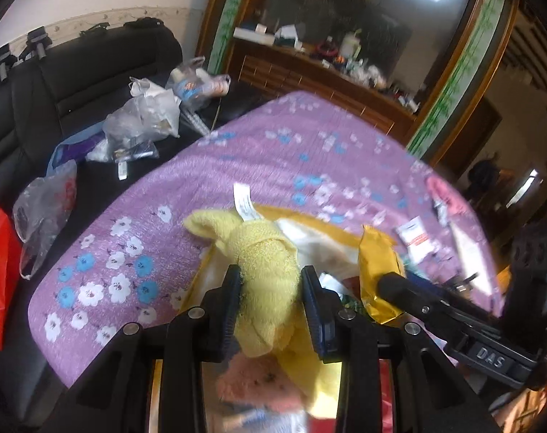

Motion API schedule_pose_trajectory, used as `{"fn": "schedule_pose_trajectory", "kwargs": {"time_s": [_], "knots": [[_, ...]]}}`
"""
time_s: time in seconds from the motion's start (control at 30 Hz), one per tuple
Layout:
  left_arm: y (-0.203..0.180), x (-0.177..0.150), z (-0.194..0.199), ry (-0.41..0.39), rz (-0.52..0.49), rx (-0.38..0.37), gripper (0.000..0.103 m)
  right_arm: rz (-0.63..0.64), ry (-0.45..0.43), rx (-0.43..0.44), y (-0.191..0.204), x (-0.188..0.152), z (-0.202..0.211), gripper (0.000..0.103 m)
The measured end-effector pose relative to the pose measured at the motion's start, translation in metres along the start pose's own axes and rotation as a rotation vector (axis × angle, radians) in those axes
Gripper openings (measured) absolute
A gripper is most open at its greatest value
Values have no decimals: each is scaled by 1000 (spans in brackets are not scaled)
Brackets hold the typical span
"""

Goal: Organize soft objects
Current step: 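Carry the yellow towel and yellow envelope into the foam tray and open both tools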

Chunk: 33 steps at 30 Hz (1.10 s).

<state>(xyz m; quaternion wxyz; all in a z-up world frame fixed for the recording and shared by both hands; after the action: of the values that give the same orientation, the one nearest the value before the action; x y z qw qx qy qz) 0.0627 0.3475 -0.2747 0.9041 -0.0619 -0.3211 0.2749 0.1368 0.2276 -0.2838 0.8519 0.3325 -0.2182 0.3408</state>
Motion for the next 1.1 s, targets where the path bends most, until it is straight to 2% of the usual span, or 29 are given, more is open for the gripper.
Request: {"fn": "schedule_pose_trajectory", "kwargs": {"time_s": [0.13,0.3,0.37,0.4,0.43,0.57,0.7,0.87,1.0,1.1], "knots": [[-1,-5,-28,41,-23,34,35,3,20,-2,-4,-5,-20,49],[-3,-9,-39,57,-32,56,36,-19,-2,26,-11,-4,-19,49],[-4,-10,-39,71,-33,59,41,-24,-9,26,-11,-4,-18,49],[-6,-11,-38,73,-32,53,50,-26,-13,34,-10,-4,-16,50],[-8,-12,-35,73,-28,41,60,-30,-17,44,-10,-4,-14,53],[-14,-17,-16,45,-23,21,72,-46,-58,71,-9,-1,2,70],[-22,-27,4,25,-38,28,73,-68,-75,73,-13,-3,23,72],[-36,-41,39,-59,-26,42,73,-78,-95,46,-28,-20,66,73],[-62,-51,56,-81,-25,-19,74,-93,-93,-5,-60,-47,92,73],[-91,-58,62,-83,-60,-59,74,-120,-96,-42,-90,-66,102,73]]}}
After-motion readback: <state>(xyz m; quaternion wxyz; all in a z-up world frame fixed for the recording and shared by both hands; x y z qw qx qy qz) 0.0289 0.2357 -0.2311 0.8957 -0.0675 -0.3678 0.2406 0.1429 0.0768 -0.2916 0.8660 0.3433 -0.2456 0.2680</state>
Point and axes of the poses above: each gripper's, at about its wrist camera, not at the fingertips, and z roughly against the way its jaws point, y to its left, x to its top, the point moved 9 cm from there along -z, roughly the way its jaws point, and after that the axes turned 6 degrees about y, right-handed, at the moved point
